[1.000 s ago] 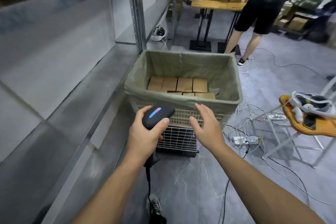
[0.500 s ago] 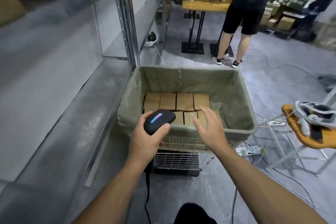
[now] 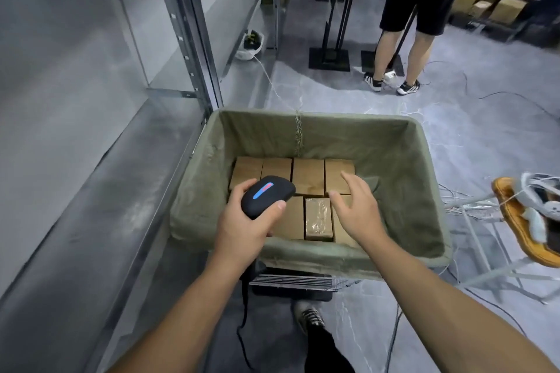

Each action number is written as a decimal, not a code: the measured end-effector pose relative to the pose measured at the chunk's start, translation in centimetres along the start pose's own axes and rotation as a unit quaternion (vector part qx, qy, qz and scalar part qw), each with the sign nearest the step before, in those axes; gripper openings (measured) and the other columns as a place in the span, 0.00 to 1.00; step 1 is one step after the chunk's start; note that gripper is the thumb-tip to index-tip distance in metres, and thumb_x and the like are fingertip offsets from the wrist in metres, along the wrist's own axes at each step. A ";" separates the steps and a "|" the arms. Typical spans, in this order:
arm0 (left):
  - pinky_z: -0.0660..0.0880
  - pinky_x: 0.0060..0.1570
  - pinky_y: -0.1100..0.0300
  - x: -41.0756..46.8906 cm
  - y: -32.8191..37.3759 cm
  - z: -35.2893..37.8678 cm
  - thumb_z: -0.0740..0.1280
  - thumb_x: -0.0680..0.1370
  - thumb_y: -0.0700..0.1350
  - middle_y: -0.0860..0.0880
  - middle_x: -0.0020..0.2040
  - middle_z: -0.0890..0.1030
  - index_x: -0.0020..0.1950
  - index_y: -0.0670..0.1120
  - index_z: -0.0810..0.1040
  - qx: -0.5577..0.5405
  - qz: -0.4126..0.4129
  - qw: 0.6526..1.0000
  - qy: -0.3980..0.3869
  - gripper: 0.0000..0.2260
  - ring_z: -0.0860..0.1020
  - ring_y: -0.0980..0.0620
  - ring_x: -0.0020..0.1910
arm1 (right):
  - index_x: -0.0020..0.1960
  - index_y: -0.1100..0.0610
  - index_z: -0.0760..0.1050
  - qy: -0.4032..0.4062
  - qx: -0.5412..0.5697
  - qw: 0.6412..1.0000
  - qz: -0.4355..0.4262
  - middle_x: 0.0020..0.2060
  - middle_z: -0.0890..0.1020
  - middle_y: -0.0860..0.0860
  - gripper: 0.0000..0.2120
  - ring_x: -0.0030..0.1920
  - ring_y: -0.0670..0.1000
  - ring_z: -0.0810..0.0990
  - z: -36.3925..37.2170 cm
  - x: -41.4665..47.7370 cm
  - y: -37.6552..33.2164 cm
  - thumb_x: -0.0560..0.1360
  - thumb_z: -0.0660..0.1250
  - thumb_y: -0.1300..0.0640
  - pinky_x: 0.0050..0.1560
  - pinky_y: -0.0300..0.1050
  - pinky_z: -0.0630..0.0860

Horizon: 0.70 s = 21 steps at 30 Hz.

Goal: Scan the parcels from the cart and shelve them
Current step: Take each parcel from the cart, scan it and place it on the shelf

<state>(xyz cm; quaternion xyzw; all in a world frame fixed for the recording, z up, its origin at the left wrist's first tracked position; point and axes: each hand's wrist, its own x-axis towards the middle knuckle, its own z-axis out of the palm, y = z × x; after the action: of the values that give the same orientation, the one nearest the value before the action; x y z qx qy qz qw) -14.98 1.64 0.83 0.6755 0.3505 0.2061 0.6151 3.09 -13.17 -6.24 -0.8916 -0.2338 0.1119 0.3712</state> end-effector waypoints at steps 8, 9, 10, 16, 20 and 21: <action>0.75 0.33 0.69 8.8 -0.9 8.4 0.77 0.74 0.46 0.48 0.50 0.84 0.63 0.57 0.74 0.017 -0.071 0.997 0.023 0.20 0.81 0.50 0.40 | 0.78 0.55 0.63 -0.070 0.018 0.995 0.075 0.77 0.64 0.55 0.29 0.77 0.54 0.63 1.7 10.9 6.3 0.81 0.66 0.49 0.72 0.44 0.58; 0.75 0.33 0.69 9.8 -1.1 9.3 0.77 0.74 0.46 0.50 0.51 0.84 0.63 0.58 0.74 0.023 -0.081 0.996 0.025 0.21 0.82 0.50 0.40 | 0.79 0.55 0.63 -0.077 0.018 0.993 0.086 0.77 0.64 0.55 0.30 0.77 0.54 0.63 2.1 12.0 7.0 0.81 0.66 0.49 0.73 0.45 0.59; 0.76 0.33 0.68 10.9 -1.5 10.1 0.77 0.74 0.47 0.52 0.52 0.83 0.63 0.58 0.74 0.025 -0.090 0.995 0.027 0.21 0.82 0.49 0.40 | 0.79 0.54 0.62 -0.085 0.017 0.991 0.097 0.78 0.63 0.54 0.30 0.77 0.54 0.62 2.5 13.2 7.8 0.81 0.66 0.48 0.73 0.47 0.60; 0.75 0.32 0.69 15.5 -4.0 13.6 0.77 0.74 0.45 0.51 0.53 0.84 0.65 0.54 0.75 0.041 -0.145 0.988 0.041 0.21 0.82 0.48 0.40 | 0.80 0.52 0.61 -0.129 0.003 0.979 0.160 0.78 0.61 0.55 0.31 0.78 0.57 0.61 6.1 18.3 12.2 0.81 0.65 0.46 0.74 0.50 0.61; 0.75 0.32 0.67 17.0 -6.1 14.5 0.77 0.73 0.46 0.48 0.53 0.84 0.65 0.53 0.76 0.038 -0.184 0.981 0.051 0.22 0.82 0.47 0.41 | 0.80 0.51 0.60 -0.151 -0.013 0.973 0.176 0.79 0.60 0.57 0.32 0.78 0.60 0.59 8.4 20.4 14.5 0.80 0.66 0.46 0.75 0.52 0.60; 0.75 0.32 0.67 17.3 -6.5 14.6 0.78 0.73 0.47 0.49 0.53 0.84 0.64 0.55 0.76 0.039 -0.192 0.979 0.053 0.22 0.83 0.47 0.41 | 0.80 0.50 0.60 -0.156 -0.021 0.971 0.181 0.79 0.59 0.57 0.33 0.78 0.61 0.59 8.9 20.8 15.0 0.79 0.67 0.45 0.75 0.54 0.60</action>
<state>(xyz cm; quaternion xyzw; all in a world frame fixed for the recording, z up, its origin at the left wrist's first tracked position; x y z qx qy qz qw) 5.49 4.17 -10.40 0.6077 0.5135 0.1061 0.5965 22.77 -6.54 -23.75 -0.8982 -0.1264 0.3102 0.2847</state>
